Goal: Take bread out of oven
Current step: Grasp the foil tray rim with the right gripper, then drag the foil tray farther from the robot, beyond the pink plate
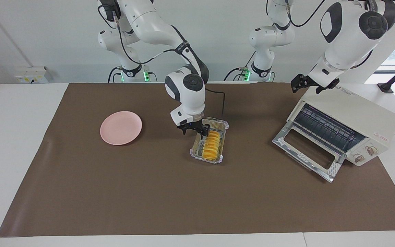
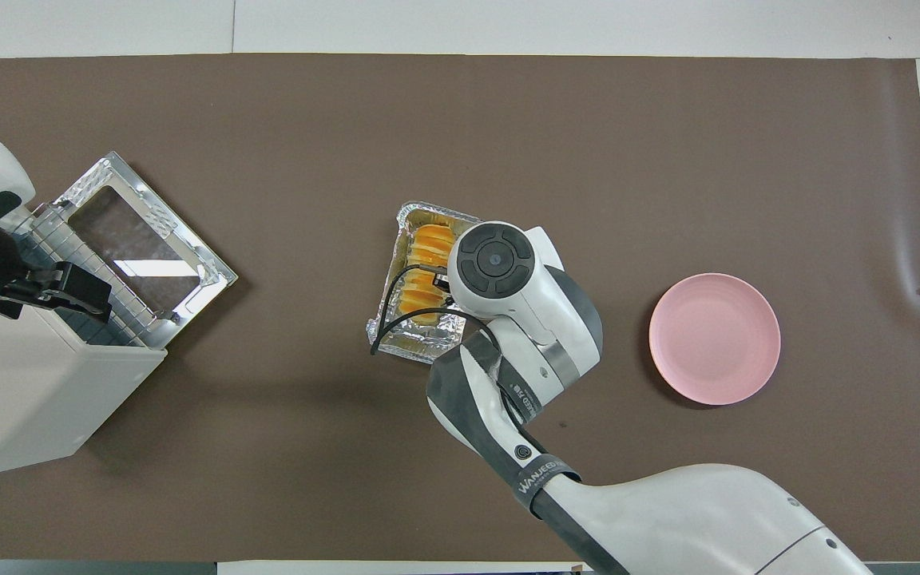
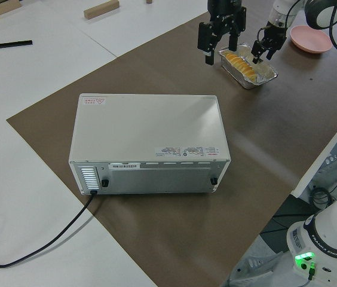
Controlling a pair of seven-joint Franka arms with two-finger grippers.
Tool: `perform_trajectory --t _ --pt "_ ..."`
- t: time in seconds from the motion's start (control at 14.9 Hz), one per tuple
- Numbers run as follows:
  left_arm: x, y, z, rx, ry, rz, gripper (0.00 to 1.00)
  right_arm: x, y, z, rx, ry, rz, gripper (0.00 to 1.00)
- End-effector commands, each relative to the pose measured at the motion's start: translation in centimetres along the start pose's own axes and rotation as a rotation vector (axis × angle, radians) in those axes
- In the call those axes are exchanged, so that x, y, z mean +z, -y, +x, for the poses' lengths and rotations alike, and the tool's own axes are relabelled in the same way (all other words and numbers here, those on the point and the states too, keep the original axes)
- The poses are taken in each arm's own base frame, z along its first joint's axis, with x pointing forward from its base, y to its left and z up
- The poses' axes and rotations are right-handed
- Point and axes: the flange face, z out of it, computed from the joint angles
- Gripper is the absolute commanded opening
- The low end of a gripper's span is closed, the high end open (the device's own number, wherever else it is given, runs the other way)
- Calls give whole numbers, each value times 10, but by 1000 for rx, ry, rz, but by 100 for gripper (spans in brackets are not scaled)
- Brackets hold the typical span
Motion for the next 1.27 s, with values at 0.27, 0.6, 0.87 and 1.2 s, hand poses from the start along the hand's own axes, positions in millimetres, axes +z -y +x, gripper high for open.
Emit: perform_trajectory --t 0.27,0.6,0.87,1.2 --pt "-4 7 -4 -10 13 -14 100 -7 7 12 -77 -65 44 0" --pt "-4 3 -4 -5 13 -10 100 -48 -8 55 -87 -46 25 0" --pt "-4 6 -4 -11 13 -12 100 -96 -72 134 -131 19 77 0" --pt "-4 5 -4 -9 13 -11 100 -95 -190 221 -300 14 116 0"
